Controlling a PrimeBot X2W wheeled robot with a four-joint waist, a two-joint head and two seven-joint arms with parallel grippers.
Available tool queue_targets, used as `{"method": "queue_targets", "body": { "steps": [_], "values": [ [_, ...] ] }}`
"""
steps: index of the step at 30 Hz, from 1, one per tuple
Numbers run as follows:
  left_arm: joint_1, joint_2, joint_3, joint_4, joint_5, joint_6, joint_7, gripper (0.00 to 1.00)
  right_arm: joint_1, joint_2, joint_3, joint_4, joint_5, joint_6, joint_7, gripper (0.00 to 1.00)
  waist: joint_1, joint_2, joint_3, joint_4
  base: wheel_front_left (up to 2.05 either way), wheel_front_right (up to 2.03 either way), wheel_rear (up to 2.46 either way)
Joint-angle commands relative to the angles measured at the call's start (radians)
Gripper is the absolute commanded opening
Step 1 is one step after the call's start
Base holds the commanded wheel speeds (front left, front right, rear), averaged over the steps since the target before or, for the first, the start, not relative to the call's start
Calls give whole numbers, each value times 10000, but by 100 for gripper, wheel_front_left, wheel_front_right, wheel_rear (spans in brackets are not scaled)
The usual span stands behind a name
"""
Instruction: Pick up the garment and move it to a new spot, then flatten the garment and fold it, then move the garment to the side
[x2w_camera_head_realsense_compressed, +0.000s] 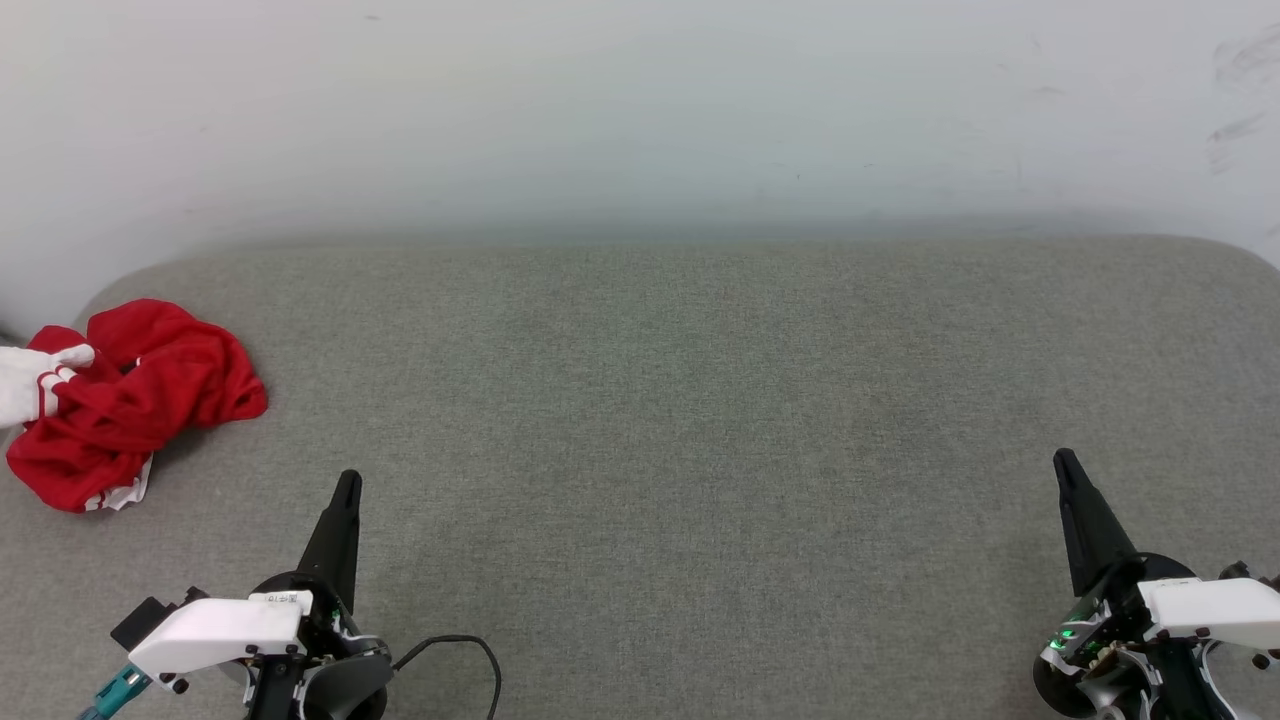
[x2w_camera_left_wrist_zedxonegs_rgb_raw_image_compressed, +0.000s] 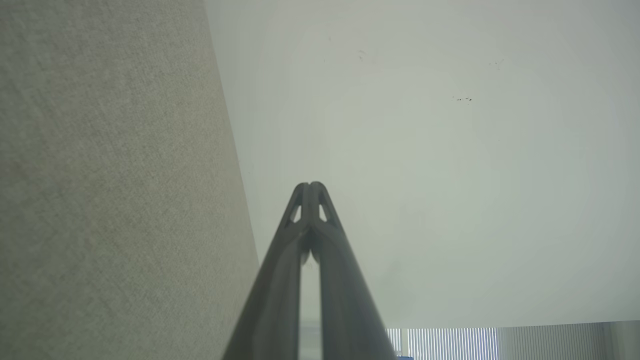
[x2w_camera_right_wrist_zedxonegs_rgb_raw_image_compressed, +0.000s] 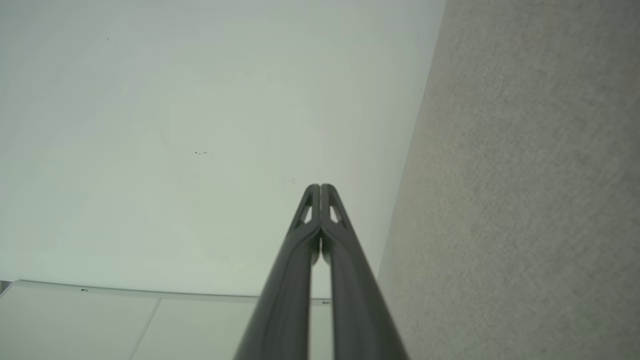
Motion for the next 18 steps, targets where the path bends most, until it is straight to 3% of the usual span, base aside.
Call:
{"method": "queue_targets", "body": {
  "steps": [1,18],
  "values": [
    [-74,-10,15,0,15,-15,20,0,-118,25,4,2,-45,-3,8,0,0,0,0,0,0,0,0],
    [-74,-10,17,0,15,-15,19,0,-118,25,5,2,-45,-3,7,0,0,0,0,0,0,0,0]
  ]
}}
